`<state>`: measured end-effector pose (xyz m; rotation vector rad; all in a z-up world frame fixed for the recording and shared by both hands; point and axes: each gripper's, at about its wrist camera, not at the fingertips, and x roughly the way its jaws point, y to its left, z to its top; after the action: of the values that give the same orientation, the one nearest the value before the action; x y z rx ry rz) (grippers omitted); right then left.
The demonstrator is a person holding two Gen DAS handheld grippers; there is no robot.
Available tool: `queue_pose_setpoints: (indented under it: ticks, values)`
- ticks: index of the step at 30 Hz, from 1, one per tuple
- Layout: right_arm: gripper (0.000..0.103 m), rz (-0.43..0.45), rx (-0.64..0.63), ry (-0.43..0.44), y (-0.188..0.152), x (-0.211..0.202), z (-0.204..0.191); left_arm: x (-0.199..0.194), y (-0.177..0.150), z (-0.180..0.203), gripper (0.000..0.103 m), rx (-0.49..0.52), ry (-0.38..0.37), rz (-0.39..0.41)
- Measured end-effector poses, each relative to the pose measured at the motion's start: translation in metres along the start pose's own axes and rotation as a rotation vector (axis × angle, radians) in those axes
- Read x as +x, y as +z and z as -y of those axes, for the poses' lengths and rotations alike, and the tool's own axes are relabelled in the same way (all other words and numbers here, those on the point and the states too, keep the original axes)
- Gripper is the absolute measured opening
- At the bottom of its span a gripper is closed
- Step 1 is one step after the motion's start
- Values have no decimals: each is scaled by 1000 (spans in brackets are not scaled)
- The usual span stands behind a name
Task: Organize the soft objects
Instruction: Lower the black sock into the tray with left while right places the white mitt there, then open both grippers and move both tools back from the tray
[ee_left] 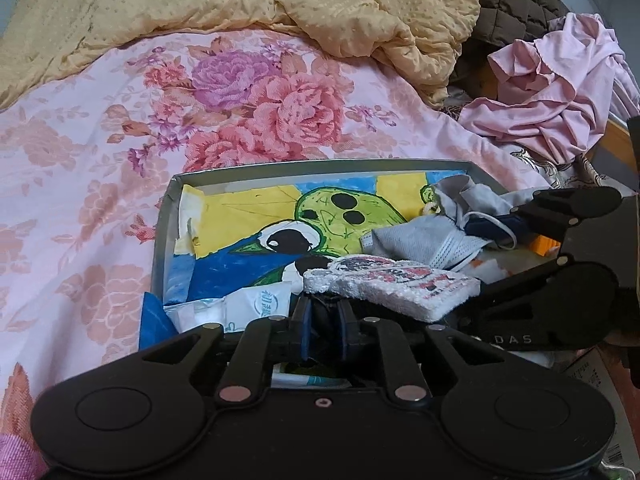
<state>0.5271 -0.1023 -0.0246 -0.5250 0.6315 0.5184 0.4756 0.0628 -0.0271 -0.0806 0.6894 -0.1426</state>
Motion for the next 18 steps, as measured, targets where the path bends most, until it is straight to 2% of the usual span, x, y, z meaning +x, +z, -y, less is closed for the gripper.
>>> queue_pose_setpoints:
  ticks: [5, 10, 14, 18]
  values:
    - [73, 21, 24, 21, -3, -15, 2, -8, -1, 3, 29, 3, 12, 20]
    - [81, 54, 49, 35, -4, -35, 3, -21, -4, 6, 33, 2, 19, 29]
    - [86, 91, 69, 24, -7, -55, 3, -38, -9, 8, 48, -13, 44, 71]
    - [90, 134, 105, 18, -10, -76, 5, -57, -15, 10, 55, -38, 69, 111]
